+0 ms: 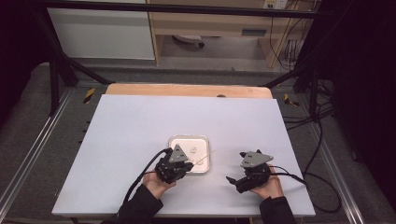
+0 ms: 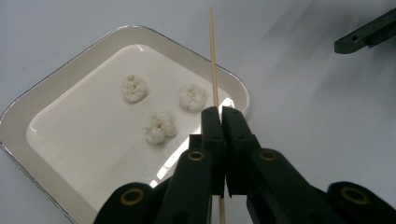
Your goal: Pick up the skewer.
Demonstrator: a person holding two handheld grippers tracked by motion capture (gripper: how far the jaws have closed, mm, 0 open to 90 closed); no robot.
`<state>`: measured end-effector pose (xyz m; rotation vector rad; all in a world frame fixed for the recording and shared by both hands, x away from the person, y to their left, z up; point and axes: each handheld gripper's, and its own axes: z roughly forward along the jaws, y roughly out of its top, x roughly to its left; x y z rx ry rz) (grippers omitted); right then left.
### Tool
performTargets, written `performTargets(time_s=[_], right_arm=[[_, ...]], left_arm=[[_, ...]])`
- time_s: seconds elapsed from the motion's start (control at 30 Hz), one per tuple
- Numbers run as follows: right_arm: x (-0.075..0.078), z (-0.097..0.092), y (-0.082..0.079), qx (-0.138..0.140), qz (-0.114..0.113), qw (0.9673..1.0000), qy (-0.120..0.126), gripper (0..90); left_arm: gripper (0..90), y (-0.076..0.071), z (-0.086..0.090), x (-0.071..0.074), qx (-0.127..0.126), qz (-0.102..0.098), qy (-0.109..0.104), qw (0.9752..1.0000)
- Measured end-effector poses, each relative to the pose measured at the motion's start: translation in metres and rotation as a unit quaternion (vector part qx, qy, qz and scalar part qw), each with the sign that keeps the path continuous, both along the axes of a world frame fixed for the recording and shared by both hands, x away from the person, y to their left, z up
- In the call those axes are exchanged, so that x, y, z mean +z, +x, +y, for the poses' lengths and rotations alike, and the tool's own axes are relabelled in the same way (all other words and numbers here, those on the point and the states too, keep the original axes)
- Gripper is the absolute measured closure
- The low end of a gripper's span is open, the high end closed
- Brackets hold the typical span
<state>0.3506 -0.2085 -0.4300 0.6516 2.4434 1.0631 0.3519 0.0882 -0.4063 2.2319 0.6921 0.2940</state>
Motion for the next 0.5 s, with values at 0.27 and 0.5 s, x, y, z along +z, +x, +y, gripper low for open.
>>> performTargets(time_s=[0.27, 0.5], right_arm=[[0.002, 0.009, -0.001, 0.014, -0.011, 0.9996, -0.024, 2.8], [0.007, 0.016, -0.004, 0.028, -0.026, 0.9975, -0.06, 3.6]], left_arm=[[88.4, 0.0, -0.009, 0.004, -0.021, 0.0, 0.008, 0.9997], [88.4, 0.0, -0.019, 0.009, -0.04, -0.003, 0.021, 0.999]])
